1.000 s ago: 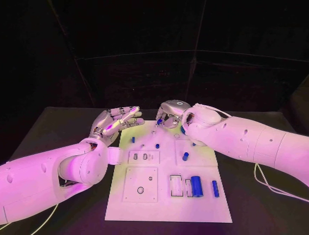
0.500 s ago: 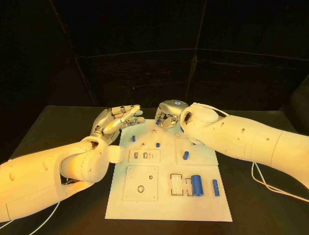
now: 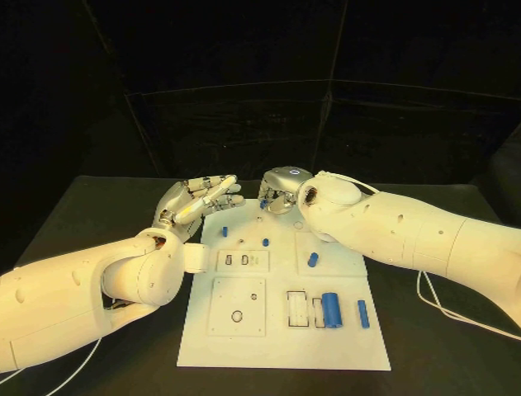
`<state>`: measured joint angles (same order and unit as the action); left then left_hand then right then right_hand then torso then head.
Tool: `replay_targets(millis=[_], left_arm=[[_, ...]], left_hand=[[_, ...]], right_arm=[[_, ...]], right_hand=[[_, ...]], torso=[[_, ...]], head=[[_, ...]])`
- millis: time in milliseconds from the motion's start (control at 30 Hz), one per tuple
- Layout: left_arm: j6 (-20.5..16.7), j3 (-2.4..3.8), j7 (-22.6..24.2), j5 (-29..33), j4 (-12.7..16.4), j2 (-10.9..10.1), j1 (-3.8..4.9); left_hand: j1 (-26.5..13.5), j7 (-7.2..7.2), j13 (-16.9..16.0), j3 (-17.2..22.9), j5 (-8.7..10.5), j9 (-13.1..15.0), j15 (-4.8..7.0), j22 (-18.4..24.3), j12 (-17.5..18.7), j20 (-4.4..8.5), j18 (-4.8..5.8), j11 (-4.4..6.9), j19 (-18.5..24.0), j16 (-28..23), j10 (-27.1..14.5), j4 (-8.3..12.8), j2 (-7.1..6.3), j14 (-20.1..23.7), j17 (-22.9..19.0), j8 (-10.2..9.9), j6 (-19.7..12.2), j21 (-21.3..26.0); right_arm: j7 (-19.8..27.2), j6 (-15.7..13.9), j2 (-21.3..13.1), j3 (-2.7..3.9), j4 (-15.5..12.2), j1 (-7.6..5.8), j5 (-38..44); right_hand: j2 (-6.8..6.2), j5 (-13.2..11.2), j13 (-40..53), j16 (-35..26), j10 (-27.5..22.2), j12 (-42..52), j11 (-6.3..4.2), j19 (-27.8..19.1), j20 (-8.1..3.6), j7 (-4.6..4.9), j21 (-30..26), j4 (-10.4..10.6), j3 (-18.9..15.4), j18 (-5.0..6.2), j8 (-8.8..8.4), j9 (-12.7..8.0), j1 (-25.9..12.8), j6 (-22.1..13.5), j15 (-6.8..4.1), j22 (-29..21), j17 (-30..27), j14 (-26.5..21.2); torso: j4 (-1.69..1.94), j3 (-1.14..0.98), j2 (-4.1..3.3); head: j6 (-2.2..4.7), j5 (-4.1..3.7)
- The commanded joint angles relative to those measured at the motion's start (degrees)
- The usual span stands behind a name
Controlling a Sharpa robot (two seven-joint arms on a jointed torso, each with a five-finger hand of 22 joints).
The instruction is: Assemble the parts on the task board
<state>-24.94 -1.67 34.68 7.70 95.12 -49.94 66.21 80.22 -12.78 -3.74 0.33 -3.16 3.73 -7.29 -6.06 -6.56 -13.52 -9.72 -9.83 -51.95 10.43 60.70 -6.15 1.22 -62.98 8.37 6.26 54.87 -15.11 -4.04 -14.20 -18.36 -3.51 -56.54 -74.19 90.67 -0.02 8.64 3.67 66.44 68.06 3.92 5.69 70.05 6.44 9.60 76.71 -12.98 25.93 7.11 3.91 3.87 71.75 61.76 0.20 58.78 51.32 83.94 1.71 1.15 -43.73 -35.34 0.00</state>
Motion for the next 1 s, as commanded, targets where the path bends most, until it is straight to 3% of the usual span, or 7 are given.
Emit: replay_targets(millis=[33, 200, 267, 400, 667, 867, 1000], left_arm=[[0.6, 0.05, 0.6, -0.1, 0.1, 0.0, 0.12], [0.6, 0.05, 0.5, -0.1, 0.1, 0.0, 0.15], [0.7, 0.05, 0.5, -0.1, 0.1, 0.0, 0.16], [0.7, 0.05, 0.4, -0.1, 0.1, 0.0, 0.18], [0.8, 0.05, 0.3, -0.1, 0.0, -0.1, 0.19], [1.5, 0.05, 0.3, 0.3, 0.2, -0.4, 0.19], [1.9, 0.04, 0.3, 0.5, 0.4, -0.7, 0.19]], left_hand=[[0.0, -0.11, 0.1, 0.0, -0.06, -0.1, 0.11, 0.1, 0.3, -0.15, -0.8, 0.06, -0.4, -0.3, -0.4, 0.3, 0.37, -0.3, 0.1, -0.2, -0.3, 0.3], [-0.1, -0.13, 0.1, 0.0, -0.06, -0.1, 0.1, 0.1, 0.4, -0.15, -0.8, 0.05, -0.5, -0.4, -0.4, 0.3, 0.41, -0.4, 0.1, -0.2, -0.4, 0.3], [-0.1, -0.13, 0.1, 0.0, -0.06, -0.1, 0.1, 0.1, 0.4, -0.15, -0.8, 0.05, -0.5, -0.4, -0.4, 0.3, 0.41, -0.4, 0.1, -0.2, -0.4, 0.3], [-0.1, -0.13, 0.1, 0.0, -0.06, -0.1, 0.1, 0.1, 0.4, -0.15, -0.8, 0.05, -0.5, -0.4, -0.4, 0.3, 0.41, -0.4, 0.1, -0.2, -0.4, 0.3], [-0.2, -0.15, 0.1, -0.1, -0.06, -0.1, 0.09, 0.1, 0.4, -0.16, -0.8, 0.03, -0.5, -0.4, -0.5, 0.3, 0.44, -0.4, 0.1, -0.3, -0.4, 0.4], [-0.2, -0.16, 0.1, -0.1, -0.06, -0.1, 0.09, 0.1, 0.4, -0.16, -0.79, 0.02, -0.5, -0.5, -0.5, 0.3, 0.44, -0.4, 0.1, -0.3, -0.4, 0.4], [-0.2, -0.15, 0.1, -0.1, -0.06, -0.1, 0.09, 0.1, 0.4, -0.16, -0.79, 0.02, -0.5, -0.5, -0.5, 0.3, 0.44, -0.4, 0.1, -0.3, -0.4, 0.4]], right_arm=[[-1.2, 1.5, 0.2, 0.03, 0.2, -0.11, 0.9], [-1.5, 2.1, 0.5, 0.03, 0.6, -0.1, 1.0], [-1.4, 2.1, 0.6, 0.03, 0.7, -0.1, 1.0], [-1.3, 1.7, 0.6, 0.03, 0.7, -0.1, 1.0], [-1.3, -1.9, -1.9, 0.04, -1.8, -0.1, 0.4], [-1.1, -4.4, -8.1, 0.05, -7.4, -0.16, -4.8], [-1.3, -4.0, -13.6, 0.05, -11.7, -0.34, -12.0]], right_hand=[[-0.8, -0.3, -0.1, 0.4, -0.7, -0.4, -0.04, 0.0, 0.32, 0.16, 0.4, 0.1, 0.4, -0.79, -0.32, 0.0, 0.0, -0.3, 0.43, 0.0, 0.0, 0.1], [-1.57, -0.8, -0.1, 0.0, -2.4, -0.5, 0.43, -0.7, 0.63, 0.68, 0.1, 0.6, 0.9, -0.64, -0.47, -0.2, -0.3, -1.7, 0.84, -0.8, -1.1, -0.2], [-2.3, -1.3, -0.2, -0.5, -4.1, -0.5, 0.97, -1.3, 0.98, 1.24, -0.3, 1.0, 1.1, -0.51, -0.55, -0.3, -0.6, -3.9, 1.28, -1.6, -2.0, -0.6], [-3.75, -2.3, -0.1, -2.3, -8.7, -0.3, 1.58, -3.4, 1.58, 1.31, -1.7, 1.5, 0.1, 0.11, -0.45, -0.2, -0.5, -7.6, 1.78, -4.5, -5.1, -1.5], [-4.34, -2.6, -0.1, -2.8, -10.3, 0.0, 1.66, -4.1, 1.74, 1.3, -2.5, 2.2, -1.7, 0.34, -0.39, -0.1, 0.1, -9.6, 1.86, -5.9, -6.1, -1.7], [-4.34, -1.5, 0.3, -1.0, -6.7, 2.1, 1.18, -2.6, 1.58, 1.16, -1.6, 3.4, -3.0, -0.01, 0.24, 0.2, -0.2, -8.0, 1.57, -4.1, -3.8, -0.8], [-5.71, 2.0, 1.5, 3.3, 1.7, 5.9, -0.54, 0.7, 0.72, 0.21, 0.7, 5.6, -5.1, -0.86, 0.52, 0.3, -2.8, -6.4, 0.38, 0.5, 1.9, 0.8]], torso=[[-0.01, 0.03, -0.02], [-0.1, 0.01, 0.0], [-0.09, 0.0, -0.03], [-0.11, -0.02, -0.01], [-0.21, -0.04, 0.05], [-0.63, -0.15, 0.28], [-1.0, -0.19, 0.47]], head=[[-0.03, 0.14], [-0.07, 0.23], [-0.08, 0.25], [-0.08, 0.26], [0.24, 0.21], [0.6, 0.4], [0.73, 0.43]])
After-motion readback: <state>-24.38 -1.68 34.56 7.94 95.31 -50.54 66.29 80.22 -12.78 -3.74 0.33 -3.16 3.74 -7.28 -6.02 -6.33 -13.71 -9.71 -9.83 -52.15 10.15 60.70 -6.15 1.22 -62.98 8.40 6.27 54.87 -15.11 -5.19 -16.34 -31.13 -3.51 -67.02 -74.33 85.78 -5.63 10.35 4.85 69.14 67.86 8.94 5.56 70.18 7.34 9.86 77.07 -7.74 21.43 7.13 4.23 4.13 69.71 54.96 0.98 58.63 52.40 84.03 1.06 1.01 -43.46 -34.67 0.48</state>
